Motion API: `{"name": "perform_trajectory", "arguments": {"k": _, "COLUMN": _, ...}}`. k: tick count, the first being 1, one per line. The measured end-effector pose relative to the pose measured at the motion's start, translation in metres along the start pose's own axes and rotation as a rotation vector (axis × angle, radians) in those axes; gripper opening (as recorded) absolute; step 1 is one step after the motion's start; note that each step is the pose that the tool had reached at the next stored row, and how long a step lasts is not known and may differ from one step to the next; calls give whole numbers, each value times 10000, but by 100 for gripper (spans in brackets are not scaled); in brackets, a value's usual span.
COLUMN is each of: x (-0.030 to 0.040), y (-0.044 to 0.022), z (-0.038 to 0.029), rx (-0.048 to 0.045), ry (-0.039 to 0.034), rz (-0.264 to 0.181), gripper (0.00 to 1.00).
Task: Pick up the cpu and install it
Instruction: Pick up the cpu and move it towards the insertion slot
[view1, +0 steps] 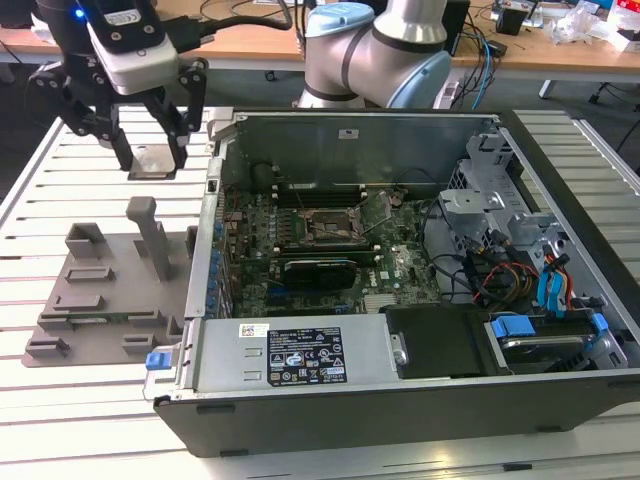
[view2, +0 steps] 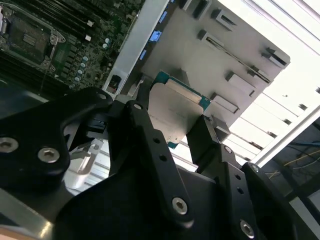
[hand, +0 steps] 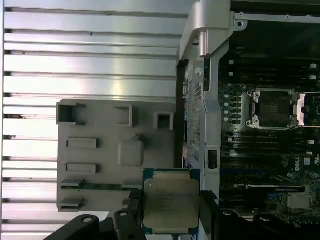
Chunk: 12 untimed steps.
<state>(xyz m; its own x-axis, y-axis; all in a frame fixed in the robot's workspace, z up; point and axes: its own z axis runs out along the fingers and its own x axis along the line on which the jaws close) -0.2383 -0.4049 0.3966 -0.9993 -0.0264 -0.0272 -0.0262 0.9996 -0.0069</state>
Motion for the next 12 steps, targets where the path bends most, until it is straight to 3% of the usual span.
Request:
{"name": "perform_trajectory", "arguments": {"k": 3, "x": -117, "y": -3, "z": 5, "rx": 0, "ry": 1, "rz": -1, "gripper": 55}}
{"name": "perform_trajectory", "arguments": {"k": 6, "x": -184, "y": -4, "z": 8, "rx": 0, "ry": 3, "rz": -1, "gripper": 55}}
{"name": "perform_trajectory", "arguments": {"k": 7, "x": -250, "y": -5, "z": 11, "rx": 0, "ry": 4, "rz": -1, "gripper": 55}}
{"name": "perform_trajectory", "arguments": {"k": 12, "x": -381, "y": -9, "z": 18, "rx": 0, "ry": 6, "rz": -1, "gripper": 55}}
